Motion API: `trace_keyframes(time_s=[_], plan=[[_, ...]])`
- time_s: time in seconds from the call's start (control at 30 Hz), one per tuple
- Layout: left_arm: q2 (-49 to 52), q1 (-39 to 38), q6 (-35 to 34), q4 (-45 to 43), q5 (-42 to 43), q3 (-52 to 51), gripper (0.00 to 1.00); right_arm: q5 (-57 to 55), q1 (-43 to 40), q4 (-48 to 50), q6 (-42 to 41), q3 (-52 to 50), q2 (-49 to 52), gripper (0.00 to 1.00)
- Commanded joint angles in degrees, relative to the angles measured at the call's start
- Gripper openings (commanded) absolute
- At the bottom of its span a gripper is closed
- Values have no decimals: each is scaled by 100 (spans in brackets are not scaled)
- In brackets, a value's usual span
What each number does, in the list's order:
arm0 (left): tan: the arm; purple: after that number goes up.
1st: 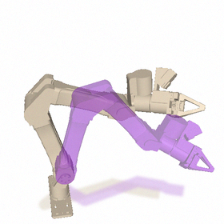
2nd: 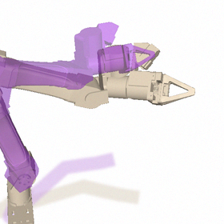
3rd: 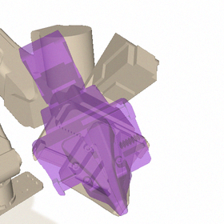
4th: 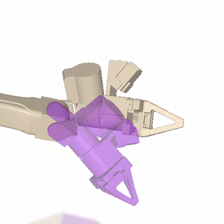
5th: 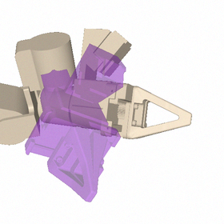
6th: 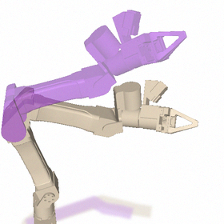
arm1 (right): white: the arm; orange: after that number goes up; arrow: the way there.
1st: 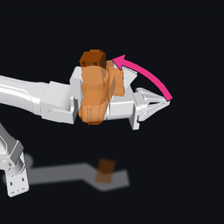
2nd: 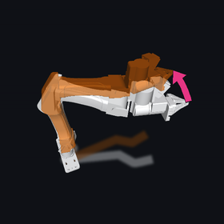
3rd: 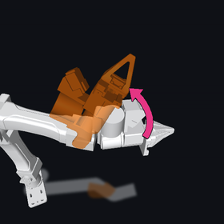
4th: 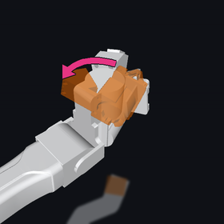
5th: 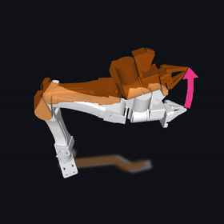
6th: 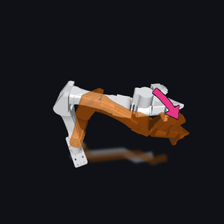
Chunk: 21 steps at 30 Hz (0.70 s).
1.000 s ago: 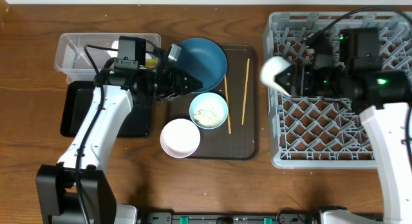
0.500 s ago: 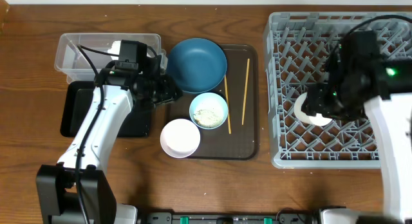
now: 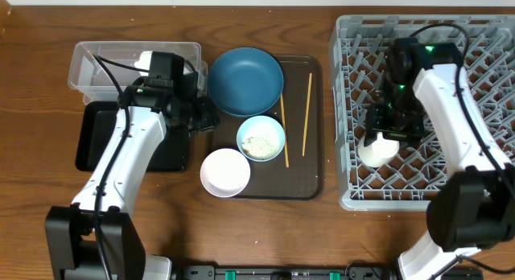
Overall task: Sort waste into correct bins and load items into the dishwasher rack
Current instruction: 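Lower the white cup into the dish rack with the right gripper and release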
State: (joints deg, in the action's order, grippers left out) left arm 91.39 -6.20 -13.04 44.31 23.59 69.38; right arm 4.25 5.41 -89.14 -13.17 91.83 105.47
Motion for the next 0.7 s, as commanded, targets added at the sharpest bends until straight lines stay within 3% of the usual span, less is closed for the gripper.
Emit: trace_keyframes(time_s=[0.0, 0.07, 0.17, 0.27, 0.67], plan=[[-52, 13, 103, 22, -74, 107, 34, -39, 129, -20, 57, 50, 111, 52], [-52, 13, 103, 24, -74, 107, 34, -39, 188, 24, 57, 35, 140, 55], [-52, 13, 103, 24, -74, 107, 34, -39, 256, 68, 57, 7, 142, 73], [-52, 13, 103, 26, -74, 107, 34, -42, 260, 74, 55, 7, 142, 83], [-52, 13, 129, 15, -72, 109, 34, -15, 251, 330, -9, 428, 125, 76]])
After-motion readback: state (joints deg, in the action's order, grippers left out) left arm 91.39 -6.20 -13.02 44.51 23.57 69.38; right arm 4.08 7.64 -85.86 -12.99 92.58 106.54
